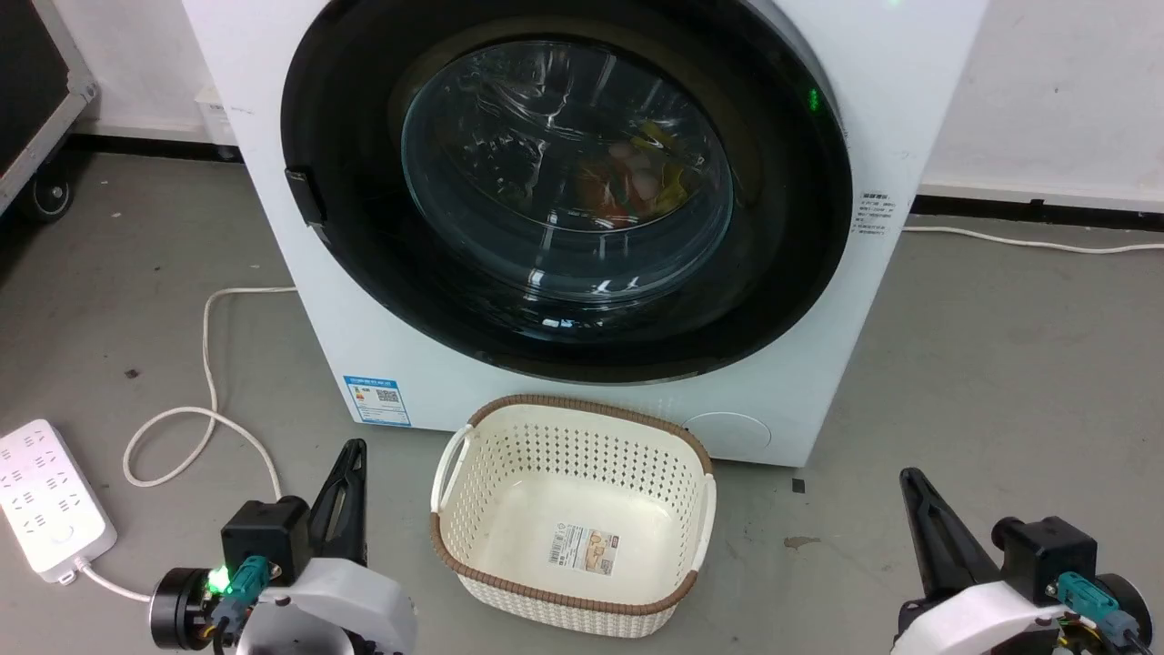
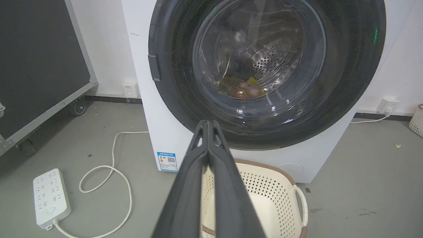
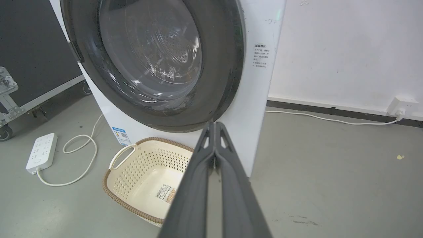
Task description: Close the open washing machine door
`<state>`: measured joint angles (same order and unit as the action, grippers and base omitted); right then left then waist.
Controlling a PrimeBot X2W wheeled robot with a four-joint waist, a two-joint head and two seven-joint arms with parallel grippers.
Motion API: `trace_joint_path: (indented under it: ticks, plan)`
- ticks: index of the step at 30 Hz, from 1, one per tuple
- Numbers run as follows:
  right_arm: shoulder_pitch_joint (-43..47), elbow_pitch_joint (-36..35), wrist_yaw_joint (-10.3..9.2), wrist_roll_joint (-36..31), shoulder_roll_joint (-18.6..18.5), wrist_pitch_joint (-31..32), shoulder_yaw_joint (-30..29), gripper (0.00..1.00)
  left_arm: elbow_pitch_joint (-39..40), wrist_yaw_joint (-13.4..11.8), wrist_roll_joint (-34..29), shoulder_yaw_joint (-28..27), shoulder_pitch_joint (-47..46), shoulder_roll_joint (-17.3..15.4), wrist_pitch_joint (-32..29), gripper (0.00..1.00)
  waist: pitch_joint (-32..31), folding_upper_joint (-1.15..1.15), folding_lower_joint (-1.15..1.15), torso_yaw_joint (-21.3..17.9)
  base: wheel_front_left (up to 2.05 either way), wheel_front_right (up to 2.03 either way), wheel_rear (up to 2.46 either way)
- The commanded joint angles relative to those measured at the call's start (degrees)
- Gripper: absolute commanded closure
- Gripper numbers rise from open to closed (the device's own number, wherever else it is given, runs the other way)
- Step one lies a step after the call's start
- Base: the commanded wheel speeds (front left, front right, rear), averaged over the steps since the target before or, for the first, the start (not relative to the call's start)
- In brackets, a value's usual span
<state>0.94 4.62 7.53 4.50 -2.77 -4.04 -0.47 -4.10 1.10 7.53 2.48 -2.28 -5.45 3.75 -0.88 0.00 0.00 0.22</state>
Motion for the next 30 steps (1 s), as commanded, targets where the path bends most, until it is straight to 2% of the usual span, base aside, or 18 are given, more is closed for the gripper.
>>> trace_joint_path:
  ticks: [1, 30]
  plan:
    - [-0.6, -0.6, -0.03, -0.4, -0.1, 0.3, 0.1, 1.00, 0.5, -0.5, -0.7, -0.4, 0.9, 0.3, -0.2, 1.00, 0.0, 0.00, 0.00, 0.0, 0.00, 0.00, 0.00]
    - [-0.9, -3.5, -0.04, -3.3, -0.1, 3.0, 0.4, 1.00, 3.1, -0.9, -5.6, -1.9, 1.9, 1.9, -2.8, 1.00, 0.6, 0.00, 0.00, -0.2, 0.00, 0.00, 0.00]
